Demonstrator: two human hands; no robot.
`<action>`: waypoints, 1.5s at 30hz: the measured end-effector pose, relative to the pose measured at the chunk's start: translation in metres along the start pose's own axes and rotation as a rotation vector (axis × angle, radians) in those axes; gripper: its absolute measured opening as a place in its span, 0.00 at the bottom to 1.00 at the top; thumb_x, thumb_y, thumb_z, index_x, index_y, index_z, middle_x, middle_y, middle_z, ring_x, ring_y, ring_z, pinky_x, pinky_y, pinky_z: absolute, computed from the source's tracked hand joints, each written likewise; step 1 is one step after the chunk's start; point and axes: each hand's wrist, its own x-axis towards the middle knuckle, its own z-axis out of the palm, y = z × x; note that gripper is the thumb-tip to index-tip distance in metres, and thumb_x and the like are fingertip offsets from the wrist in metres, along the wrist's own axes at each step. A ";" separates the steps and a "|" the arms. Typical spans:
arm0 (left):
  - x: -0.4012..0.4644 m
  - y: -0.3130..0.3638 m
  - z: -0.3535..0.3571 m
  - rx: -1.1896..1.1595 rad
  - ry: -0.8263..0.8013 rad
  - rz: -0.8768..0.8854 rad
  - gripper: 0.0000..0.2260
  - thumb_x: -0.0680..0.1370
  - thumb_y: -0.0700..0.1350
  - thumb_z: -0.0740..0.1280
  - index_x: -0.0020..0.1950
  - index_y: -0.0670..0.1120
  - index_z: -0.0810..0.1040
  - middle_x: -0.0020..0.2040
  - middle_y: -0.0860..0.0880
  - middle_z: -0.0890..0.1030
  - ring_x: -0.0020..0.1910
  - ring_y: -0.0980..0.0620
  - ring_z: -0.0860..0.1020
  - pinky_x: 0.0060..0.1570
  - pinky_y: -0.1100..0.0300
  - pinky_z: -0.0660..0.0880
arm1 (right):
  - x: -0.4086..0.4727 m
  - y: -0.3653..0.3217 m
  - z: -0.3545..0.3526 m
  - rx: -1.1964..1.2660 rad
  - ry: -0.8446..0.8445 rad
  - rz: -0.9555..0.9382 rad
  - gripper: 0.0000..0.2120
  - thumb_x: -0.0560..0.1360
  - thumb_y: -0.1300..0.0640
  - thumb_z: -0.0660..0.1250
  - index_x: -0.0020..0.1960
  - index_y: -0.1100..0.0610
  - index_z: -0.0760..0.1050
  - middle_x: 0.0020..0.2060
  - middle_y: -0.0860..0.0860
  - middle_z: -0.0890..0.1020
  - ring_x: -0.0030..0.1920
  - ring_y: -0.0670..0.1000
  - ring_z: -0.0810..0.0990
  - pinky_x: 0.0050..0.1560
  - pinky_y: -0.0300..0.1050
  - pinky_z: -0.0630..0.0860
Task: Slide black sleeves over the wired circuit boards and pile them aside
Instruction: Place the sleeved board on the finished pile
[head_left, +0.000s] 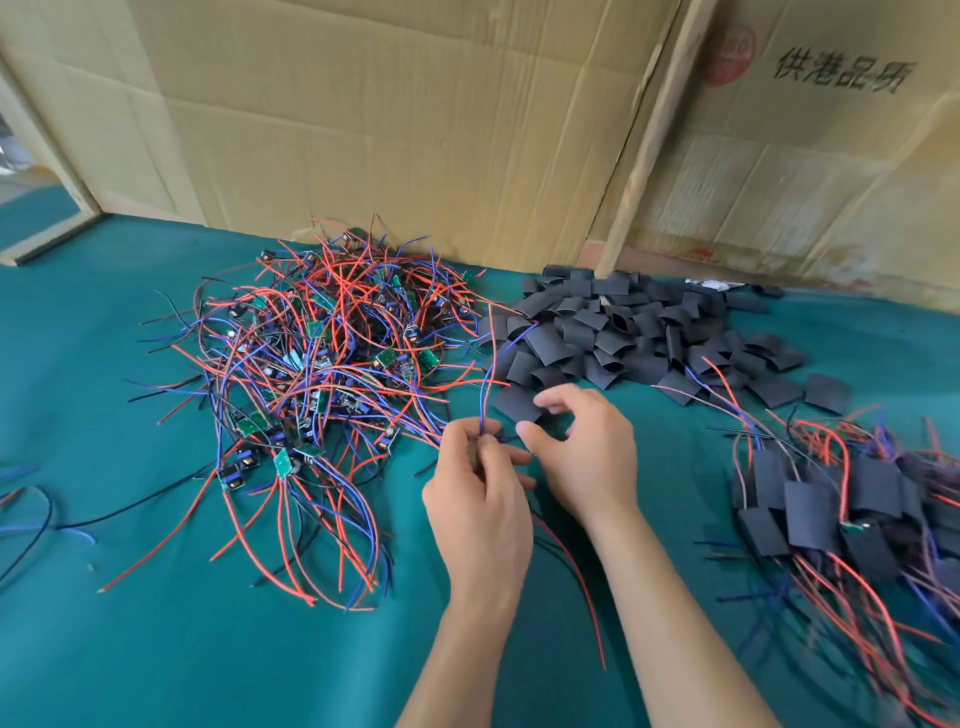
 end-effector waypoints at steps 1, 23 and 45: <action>0.000 0.000 0.000 0.000 0.002 -0.005 0.10 0.82 0.36 0.60 0.46 0.49 0.76 0.37 0.51 0.85 0.31 0.52 0.83 0.34 0.64 0.76 | 0.001 0.000 -0.001 0.043 0.006 0.025 0.14 0.71 0.55 0.77 0.55 0.50 0.81 0.48 0.46 0.81 0.50 0.54 0.78 0.51 0.51 0.76; 0.004 -0.006 -0.001 0.110 0.070 0.139 0.10 0.82 0.39 0.65 0.46 0.53 0.76 0.37 0.59 0.80 0.29 0.56 0.74 0.30 0.64 0.72 | -0.018 -0.016 -0.037 0.673 -0.563 0.122 0.13 0.63 0.55 0.74 0.43 0.62 0.80 0.35 0.54 0.83 0.36 0.53 0.80 0.45 0.53 0.79; -0.005 -0.003 0.005 0.145 -0.081 0.176 0.12 0.83 0.39 0.63 0.47 0.56 0.74 0.41 0.58 0.80 0.27 0.56 0.82 0.26 0.70 0.67 | 0.001 0.002 -0.061 1.493 0.100 0.474 0.09 0.78 0.67 0.70 0.52 0.59 0.70 0.41 0.58 0.85 0.50 0.62 0.87 0.51 0.52 0.85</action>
